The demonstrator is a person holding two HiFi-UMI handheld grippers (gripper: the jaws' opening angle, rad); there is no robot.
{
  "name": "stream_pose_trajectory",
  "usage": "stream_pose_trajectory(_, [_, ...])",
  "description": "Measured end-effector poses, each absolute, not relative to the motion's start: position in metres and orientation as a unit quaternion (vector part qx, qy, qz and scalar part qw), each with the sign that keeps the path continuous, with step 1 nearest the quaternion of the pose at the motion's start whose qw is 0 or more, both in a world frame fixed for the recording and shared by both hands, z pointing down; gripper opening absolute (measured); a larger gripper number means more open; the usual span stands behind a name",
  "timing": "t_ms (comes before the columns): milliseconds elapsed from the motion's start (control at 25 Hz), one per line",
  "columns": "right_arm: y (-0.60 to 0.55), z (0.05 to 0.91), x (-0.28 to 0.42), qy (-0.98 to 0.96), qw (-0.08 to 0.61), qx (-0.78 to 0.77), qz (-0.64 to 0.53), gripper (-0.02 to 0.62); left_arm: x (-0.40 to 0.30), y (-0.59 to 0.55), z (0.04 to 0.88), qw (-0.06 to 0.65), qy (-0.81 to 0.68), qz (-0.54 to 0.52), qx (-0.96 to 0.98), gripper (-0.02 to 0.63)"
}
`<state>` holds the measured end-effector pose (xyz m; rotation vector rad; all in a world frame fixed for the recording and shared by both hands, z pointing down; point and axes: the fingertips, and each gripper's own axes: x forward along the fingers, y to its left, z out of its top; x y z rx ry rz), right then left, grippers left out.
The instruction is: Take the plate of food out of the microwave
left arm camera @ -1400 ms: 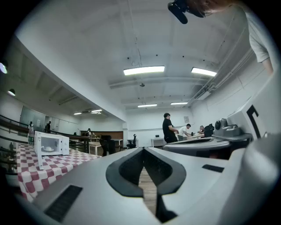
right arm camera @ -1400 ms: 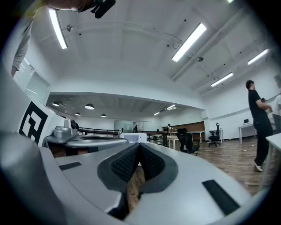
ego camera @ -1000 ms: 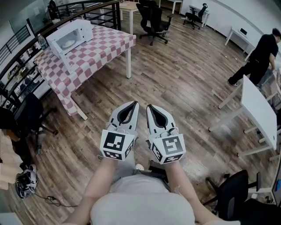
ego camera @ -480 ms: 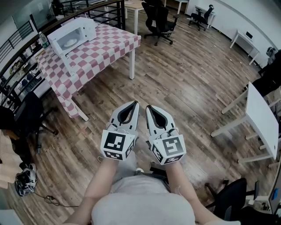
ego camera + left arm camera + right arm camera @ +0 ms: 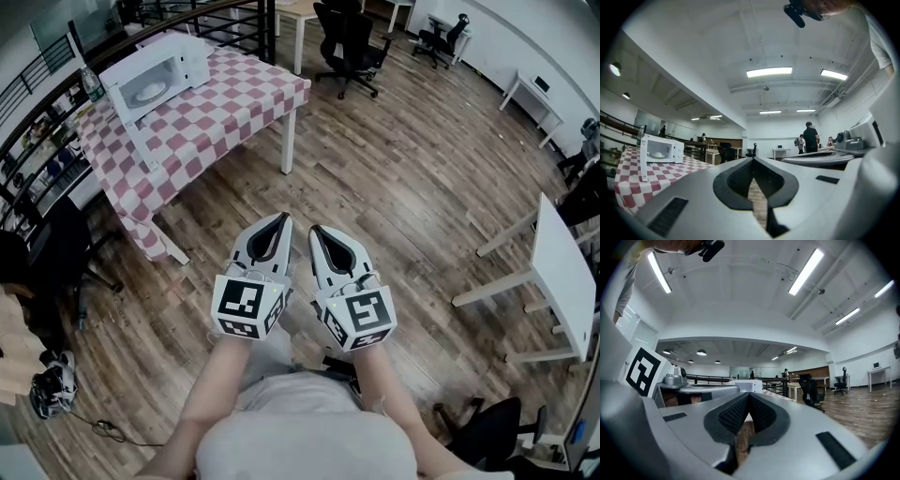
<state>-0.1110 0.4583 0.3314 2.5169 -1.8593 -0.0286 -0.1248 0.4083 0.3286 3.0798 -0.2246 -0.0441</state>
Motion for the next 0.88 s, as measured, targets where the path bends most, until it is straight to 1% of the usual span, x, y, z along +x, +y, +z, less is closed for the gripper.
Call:
stream_pose_trajectory(360, [0.396,0.331,-0.075,-0.608,0.012,0.794,0.000,0.026,-0.089,0.345,0.326,0.029,-0.085,-0.012,0.996,0.003])
stream_pose_trajectory(880, [0.285,0.328,-0.051,-0.639,0.003,0.769,0.008,0.026,-0.066,0.240,0.321,0.028,-0.115,-0.009,0.993,0.003])
